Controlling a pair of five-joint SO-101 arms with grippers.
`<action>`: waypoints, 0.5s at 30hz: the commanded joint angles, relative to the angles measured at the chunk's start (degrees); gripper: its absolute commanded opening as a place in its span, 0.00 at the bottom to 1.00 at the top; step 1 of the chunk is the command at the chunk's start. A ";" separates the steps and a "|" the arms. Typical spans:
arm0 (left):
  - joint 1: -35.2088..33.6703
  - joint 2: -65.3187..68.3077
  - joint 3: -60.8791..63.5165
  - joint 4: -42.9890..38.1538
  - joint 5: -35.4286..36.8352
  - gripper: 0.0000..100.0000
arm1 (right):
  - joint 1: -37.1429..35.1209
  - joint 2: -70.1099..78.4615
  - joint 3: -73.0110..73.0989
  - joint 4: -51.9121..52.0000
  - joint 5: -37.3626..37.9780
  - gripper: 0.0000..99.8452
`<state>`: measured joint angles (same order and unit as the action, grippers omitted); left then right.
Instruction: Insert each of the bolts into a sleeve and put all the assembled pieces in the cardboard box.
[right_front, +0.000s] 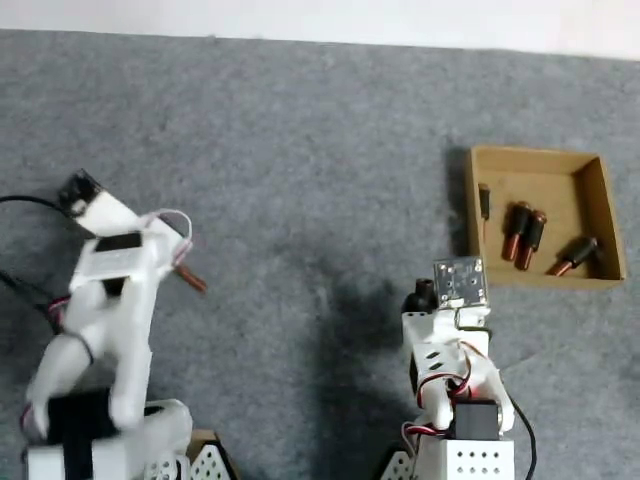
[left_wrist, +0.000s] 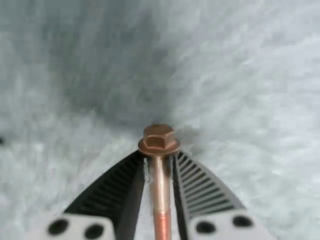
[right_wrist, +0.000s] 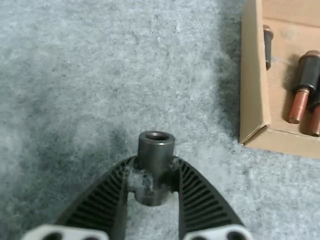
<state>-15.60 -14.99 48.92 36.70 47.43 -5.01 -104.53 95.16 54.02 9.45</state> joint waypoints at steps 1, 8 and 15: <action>0.31 -25.45 1.71 2.37 -7.21 0.00 | -0.22 -0.66 -0.22 -1.54 0.18 0.01; 6.64 -72.48 17.19 3.69 -16.88 0.00 | -7.87 -0.66 -2.86 -3.03 -2.46 0.01; 11.82 -86.20 26.68 4.22 -18.55 0.01 | -22.55 -0.66 -3.47 -3.91 0.35 0.01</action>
<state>-5.58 -99.56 75.12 40.48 29.41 -22.42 -104.53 94.99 52.97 8.22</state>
